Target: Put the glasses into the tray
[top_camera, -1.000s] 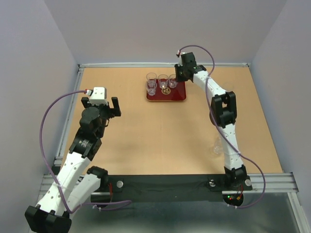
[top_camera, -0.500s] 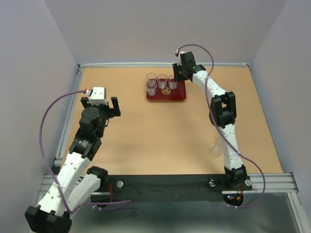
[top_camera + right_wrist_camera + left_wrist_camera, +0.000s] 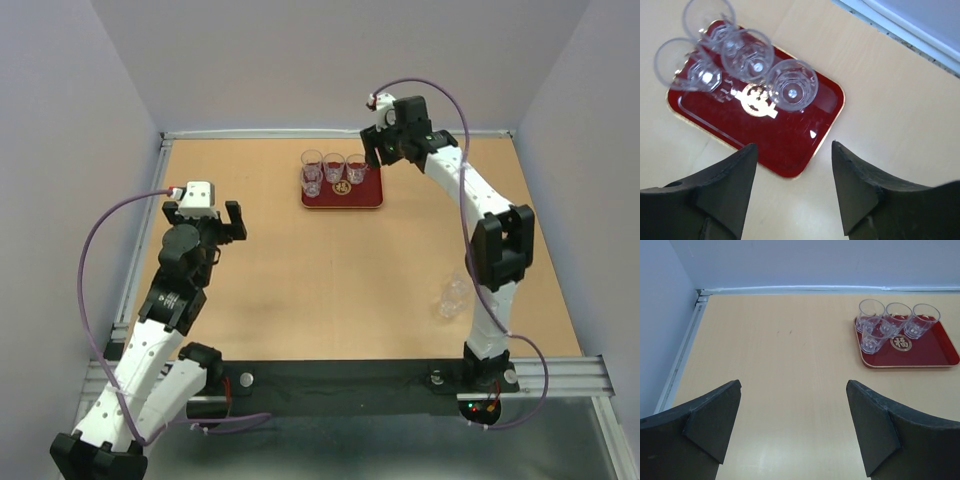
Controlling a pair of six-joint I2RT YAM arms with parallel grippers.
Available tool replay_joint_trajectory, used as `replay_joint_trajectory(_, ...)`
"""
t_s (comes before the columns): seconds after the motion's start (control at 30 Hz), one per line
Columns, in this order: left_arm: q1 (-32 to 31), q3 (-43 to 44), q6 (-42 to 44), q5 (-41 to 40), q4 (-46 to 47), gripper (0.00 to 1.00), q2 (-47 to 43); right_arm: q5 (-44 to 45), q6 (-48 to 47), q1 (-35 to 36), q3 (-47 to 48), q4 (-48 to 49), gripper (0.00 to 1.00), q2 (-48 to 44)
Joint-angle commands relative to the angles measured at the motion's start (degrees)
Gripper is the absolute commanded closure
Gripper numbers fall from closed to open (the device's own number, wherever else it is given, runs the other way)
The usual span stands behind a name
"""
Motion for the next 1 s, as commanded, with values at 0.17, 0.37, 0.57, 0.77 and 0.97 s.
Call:
replay_joint_trajectory(0.17, 0.39, -0.36, 0.13, 1.54, 2.94, 0.02, -2.16, -10.46, -9.2, -7.08, -20.08, 1.61, 0.3, -17.51)
replay_joint_trajectory(0.37, 0.39, -0.44, -0.05, 2.42, 2.94, 0.02, -3.04, -14.5, -6.92, -18.42, -28.52, 1.7, 0.3, -23.5)
replay_joint_trajectory(0.57, 0.39, -0.44, -0.23, 3.03, 3.03, 0.02, -3.39, -12.76, -2.01, -30.62, -30.64, 4.85, 0.3, -21.93)
replay_joint_trajectory(0.77, 0.39, -0.44, -0.14, 2.85, 3.03, 0.02, -3.65, -6.35, 6.95, -36.18, -27.57, 8.11, 0.34, -16.83)
replay_joint_trajectory(0.97, 0.39, -0.44, -0.05, 2.77, 3.03, 0.02, -3.65, -6.77, 8.99, -37.24, -21.42, 8.29, 0.46, -9.27)
